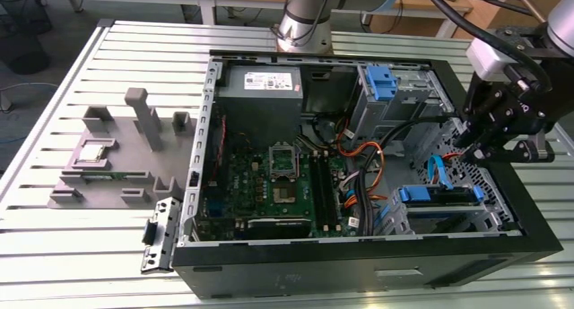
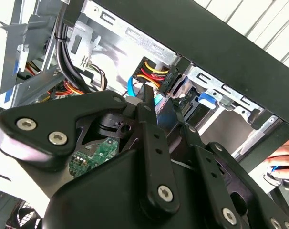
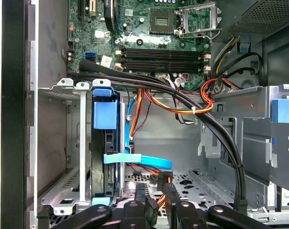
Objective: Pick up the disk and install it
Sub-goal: 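Insert the second disk wire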
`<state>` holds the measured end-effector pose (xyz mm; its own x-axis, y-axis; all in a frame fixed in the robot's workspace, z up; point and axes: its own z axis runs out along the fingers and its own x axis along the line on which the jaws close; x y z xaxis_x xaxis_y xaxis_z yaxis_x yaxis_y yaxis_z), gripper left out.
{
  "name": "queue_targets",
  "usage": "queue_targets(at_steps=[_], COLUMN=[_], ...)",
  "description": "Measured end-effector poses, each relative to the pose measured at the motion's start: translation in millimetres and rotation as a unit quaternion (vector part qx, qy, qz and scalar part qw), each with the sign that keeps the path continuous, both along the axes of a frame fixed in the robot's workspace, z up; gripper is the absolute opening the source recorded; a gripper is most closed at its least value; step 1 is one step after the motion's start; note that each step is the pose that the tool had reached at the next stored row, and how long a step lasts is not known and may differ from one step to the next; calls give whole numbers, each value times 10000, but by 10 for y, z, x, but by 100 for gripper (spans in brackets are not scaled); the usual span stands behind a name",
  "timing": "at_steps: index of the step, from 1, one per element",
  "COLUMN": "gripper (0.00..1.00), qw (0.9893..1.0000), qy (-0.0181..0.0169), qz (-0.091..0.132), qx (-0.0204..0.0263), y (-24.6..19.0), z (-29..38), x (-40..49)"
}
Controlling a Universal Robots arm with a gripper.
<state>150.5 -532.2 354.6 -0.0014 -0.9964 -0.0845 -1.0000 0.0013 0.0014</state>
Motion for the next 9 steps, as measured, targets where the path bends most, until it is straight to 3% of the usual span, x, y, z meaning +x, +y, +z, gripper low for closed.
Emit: queue_targets(at_steps=[9], gripper=[31], qw=[10000], qy=[0], qz=[0], qx=[-6], y=[14], z=[-2], x=[56])
